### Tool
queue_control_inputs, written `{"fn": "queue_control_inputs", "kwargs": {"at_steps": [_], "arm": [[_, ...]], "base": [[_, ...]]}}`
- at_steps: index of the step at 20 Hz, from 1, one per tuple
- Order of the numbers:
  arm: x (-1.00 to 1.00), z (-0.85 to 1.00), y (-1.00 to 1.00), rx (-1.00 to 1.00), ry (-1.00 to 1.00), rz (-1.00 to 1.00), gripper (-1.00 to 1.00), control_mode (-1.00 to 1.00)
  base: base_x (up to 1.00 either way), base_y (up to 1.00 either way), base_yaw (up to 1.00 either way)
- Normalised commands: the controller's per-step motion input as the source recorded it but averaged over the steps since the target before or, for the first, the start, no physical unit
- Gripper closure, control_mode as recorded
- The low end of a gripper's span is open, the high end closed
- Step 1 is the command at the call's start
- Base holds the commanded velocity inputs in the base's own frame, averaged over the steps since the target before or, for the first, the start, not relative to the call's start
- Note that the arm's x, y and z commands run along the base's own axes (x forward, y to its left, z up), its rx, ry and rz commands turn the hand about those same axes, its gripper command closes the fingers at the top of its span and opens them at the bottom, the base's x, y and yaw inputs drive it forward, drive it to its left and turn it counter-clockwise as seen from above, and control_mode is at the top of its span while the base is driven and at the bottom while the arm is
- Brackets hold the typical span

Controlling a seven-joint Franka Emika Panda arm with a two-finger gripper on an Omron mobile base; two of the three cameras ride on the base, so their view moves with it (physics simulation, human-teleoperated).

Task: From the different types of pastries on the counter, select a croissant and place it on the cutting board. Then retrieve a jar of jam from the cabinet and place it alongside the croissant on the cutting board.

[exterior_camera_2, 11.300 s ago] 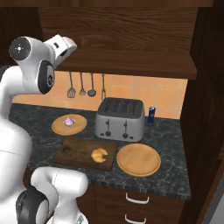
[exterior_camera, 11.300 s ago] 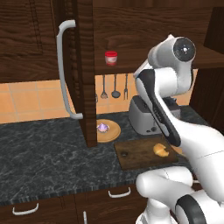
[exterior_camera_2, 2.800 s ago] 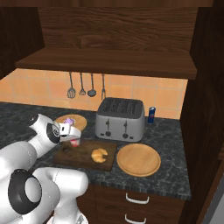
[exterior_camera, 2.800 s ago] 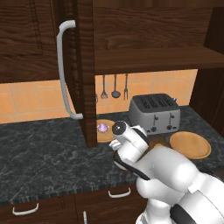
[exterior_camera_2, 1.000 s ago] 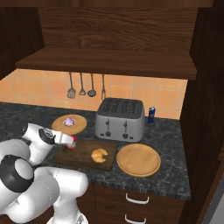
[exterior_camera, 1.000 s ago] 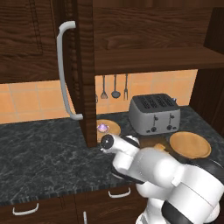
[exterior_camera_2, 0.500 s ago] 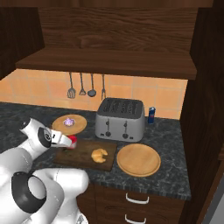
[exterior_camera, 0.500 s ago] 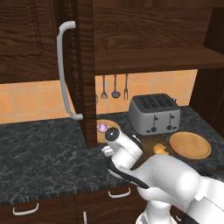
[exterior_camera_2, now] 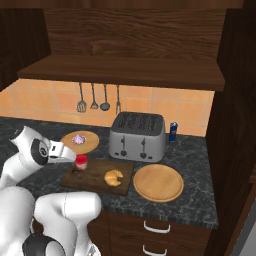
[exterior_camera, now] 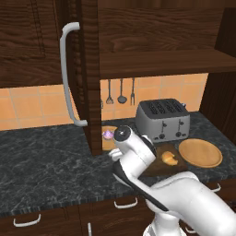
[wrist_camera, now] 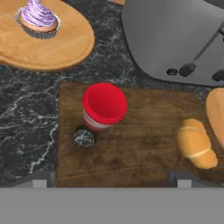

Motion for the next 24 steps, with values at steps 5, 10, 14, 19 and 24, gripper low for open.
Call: {"fn": "queue_control_inputs", "kwargs": {"at_steps": [5,10,14,19,24], "arm": [[-0.59,0.39,-0.80,0.18,0.00,0.39,-1.00,-1.00],[-0.50,0.42,-0.54,0.15,0.00,0.43,-1.00,-1.00],[-0.49,0.95,-0.05,0.04,-0.05,0.28,-1.00,-1.00],[-0.50,1.00,0.00,0.01,0.00,0.15,-1.00,-1.00],[-0.63,0.89,0.00,-0.05,0.00,0.00,-1.00,-1.00]], "base": [[0.00,0.00,0.00],[0.00,0.00,0.00],[0.00,0.00,0.00],[0.00,0.00,0.00],[0.00,0.00,0.00]]}}
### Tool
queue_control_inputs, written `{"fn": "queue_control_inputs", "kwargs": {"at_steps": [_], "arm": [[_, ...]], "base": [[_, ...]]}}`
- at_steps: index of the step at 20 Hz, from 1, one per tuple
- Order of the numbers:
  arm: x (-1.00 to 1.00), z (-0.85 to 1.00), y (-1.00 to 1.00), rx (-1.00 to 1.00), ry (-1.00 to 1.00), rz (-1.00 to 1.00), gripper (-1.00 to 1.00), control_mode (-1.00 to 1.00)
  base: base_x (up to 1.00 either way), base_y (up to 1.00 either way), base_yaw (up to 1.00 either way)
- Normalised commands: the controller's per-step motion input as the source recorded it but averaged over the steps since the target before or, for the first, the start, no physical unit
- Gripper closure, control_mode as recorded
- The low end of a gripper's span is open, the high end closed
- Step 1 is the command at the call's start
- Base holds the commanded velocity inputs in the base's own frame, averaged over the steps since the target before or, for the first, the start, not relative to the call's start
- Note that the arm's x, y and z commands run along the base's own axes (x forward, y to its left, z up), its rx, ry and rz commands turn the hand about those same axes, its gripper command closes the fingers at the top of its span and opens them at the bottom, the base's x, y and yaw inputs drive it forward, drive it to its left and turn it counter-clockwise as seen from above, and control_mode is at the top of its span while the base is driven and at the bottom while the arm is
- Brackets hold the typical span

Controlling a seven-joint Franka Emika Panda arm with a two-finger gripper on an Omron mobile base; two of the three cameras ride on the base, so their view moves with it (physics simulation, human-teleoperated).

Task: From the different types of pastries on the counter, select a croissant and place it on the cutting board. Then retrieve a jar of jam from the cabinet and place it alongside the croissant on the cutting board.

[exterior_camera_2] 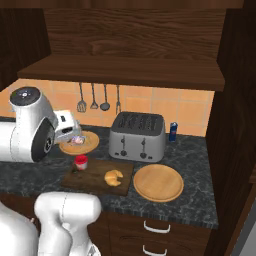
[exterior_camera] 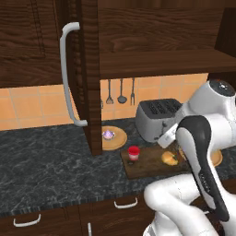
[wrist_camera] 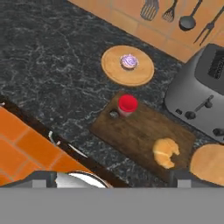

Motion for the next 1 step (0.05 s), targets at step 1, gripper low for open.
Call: {"fn": "queue_control_inputs", "kwargs": {"at_steps": [1], "arm": [[-0.71,0.78,0.01,-0.09,0.00,0.00,-1.00,-1.00]], "base": [[0.00,0.00,0.00]]}}
